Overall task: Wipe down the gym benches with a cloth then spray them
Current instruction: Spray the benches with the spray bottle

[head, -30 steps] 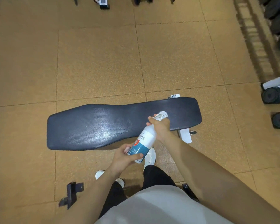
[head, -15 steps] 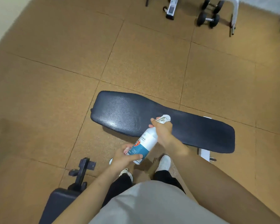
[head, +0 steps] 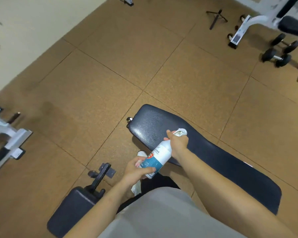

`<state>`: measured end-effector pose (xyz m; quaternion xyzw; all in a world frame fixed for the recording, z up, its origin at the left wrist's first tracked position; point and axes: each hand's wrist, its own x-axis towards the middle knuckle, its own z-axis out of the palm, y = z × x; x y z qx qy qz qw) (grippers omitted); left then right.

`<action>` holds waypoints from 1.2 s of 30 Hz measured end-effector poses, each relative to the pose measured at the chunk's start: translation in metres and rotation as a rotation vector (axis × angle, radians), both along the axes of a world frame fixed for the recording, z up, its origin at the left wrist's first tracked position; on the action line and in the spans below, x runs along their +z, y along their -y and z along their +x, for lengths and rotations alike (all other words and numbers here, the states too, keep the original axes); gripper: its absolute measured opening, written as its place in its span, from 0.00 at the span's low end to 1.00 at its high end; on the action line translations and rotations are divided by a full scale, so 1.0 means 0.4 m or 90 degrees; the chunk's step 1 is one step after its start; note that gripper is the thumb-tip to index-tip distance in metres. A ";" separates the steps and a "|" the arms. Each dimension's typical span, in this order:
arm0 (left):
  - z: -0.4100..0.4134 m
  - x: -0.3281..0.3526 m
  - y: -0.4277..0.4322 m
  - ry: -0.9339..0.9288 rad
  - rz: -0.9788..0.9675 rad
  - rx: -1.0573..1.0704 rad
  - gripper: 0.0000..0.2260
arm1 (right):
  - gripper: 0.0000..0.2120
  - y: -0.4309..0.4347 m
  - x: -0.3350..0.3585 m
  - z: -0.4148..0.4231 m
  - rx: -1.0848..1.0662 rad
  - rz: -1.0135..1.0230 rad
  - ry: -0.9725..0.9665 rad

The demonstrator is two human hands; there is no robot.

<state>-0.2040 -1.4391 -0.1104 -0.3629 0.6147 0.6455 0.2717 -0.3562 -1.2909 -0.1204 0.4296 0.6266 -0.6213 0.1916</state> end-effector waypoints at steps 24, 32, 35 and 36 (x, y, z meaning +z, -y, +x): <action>-0.636 0.001 0.263 -0.053 0.004 -0.354 0.21 | 0.12 0.109 0.038 -0.385 -0.361 -0.051 -0.081; -0.923 0.000 0.524 -0.119 0.063 -0.574 0.25 | 0.09 0.353 0.077 -0.465 -0.588 0.032 -0.043; -1.005 0.023 0.618 -0.136 0.036 -0.634 0.31 | 0.16 0.461 0.105 -0.484 -0.652 0.012 -0.070; -1.029 0.026 0.641 -0.140 0.038 -0.656 0.30 | 0.16 0.490 0.114 -0.492 -0.673 0.008 -0.070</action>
